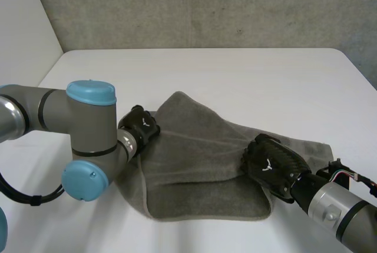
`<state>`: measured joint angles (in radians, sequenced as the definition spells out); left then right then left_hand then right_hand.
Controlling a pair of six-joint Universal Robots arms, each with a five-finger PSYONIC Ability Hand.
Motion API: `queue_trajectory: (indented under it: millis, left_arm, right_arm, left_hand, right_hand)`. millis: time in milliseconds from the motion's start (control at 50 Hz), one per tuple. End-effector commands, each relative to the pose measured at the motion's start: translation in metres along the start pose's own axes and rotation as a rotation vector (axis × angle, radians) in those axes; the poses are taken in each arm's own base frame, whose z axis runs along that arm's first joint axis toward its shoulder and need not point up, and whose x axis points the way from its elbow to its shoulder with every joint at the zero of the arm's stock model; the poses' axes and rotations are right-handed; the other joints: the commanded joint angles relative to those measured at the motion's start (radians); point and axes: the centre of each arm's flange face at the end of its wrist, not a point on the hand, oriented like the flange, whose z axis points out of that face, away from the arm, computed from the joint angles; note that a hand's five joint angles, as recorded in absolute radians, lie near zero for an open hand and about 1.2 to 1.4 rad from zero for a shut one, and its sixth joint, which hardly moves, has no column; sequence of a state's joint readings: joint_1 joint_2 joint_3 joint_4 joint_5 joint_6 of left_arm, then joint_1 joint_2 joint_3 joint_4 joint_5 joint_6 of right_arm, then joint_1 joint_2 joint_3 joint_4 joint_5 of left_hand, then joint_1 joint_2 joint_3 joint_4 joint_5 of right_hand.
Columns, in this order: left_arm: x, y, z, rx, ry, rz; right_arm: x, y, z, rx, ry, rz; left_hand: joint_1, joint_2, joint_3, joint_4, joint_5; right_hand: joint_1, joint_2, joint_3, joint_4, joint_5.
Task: Fold the towel.
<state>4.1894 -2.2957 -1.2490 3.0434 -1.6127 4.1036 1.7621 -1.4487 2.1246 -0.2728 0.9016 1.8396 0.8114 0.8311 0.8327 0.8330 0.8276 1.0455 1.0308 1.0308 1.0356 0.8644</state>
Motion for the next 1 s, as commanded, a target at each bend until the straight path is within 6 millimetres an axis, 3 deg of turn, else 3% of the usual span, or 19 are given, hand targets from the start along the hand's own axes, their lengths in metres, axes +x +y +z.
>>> queue_trajectory:
  millis: [20, 420, 620, 780, 840, 880, 900, 960, 1000]
  left_arm:
    - [-0.007, 0.011, -0.001, -0.038, -0.012, -0.014]
    - [-0.024, 0.031, -0.026, -0.079, -0.04, -0.067]
    - [-0.018, 0.039, -0.029, -0.092, -0.036, -0.073]
    - [-0.02, 0.036, -0.036, -0.068, -0.068, -0.072]
    - [-0.021, 0.035, -0.037, -0.06, -0.078, -0.071]
    - [-0.022, 0.033, -0.039, -0.051, -0.089, -0.07]
    - [-0.022, 0.033, -0.039, -0.051, -0.09, -0.07]
    - [-0.03, 0.029, -0.04, -0.025, -0.133, -0.075]
    - [-0.046, 0.02, -0.044, 0.022, -0.212, -0.093]
  right_arm:
    - [0.005, 0.002, 0.001, -0.01, 0.018, 0.004]
    - [0.012, 0.007, 0.003, -0.046, 0.045, 0.038]
    - [0.014, 0.007, 0.004, -0.044, 0.051, 0.072]
    - [0.014, 0.007, 0.004, -0.044, 0.054, 0.071]
    - [0.016, 0.007, 0.004, -0.043, 0.059, 0.072]
    - [0.019, 0.007, 0.005, -0.043, 0.067, 0.08]
    - [0.019, 0.007, 0.005, -0.043, 0.067, 0.08]
    - [0.026, 0.007, 0.007, -0.042, 0.086, 0.106]
    - [0.039, 0.008, 0.01, -0.044, 0.12, 0.155]
  left_hand:
    - [-0.125, -0.145, -0.147, -0.147, -0.316]
    - [-0.122, -0.142, -0.144, -0.144, -0.313]
    - [-0.084, -0.104, -0.105, -0.106, -0.275]
    - [0.095, 0.075, 0.074, 0.073, -0.096]
    - [0.256, 0.237, 0.235, 0.235, 0.066]
    - [0.505, 0.485, 0.483, 0.483, 0.314]
    - [0.506, 0.486, 0.485, 0.484, 0.315]
    - [0.585, 0.565, 0.564, 0.563, 0.394]
    - [0.585, 0.565, 0.564, 0.563, 0.394]
  right_hand:
    - [0.014, 0.029, 0.029, 0.024, 0.021]
    - [0.017, 0.032, 0.032, 0.027, 0.024]
    - [0.02, 0.035, 0.035, 0.03, 0.027]
    - [0.047, 0.061, 0.061, 0.056, 0.053]
    - [0.161, 0.176, 0.176, 0.171, 0.168]
    - [0.35, 0.364, 0.364, 0.36, 0.356]
    - [0.351, 0.365, 0.365, 0.361, 0.357]
    - [0.351, 0.365, 0.366, 0.361, 0.357]
    - [0.351, 0.365, 0.366, 0.361, 0.357]
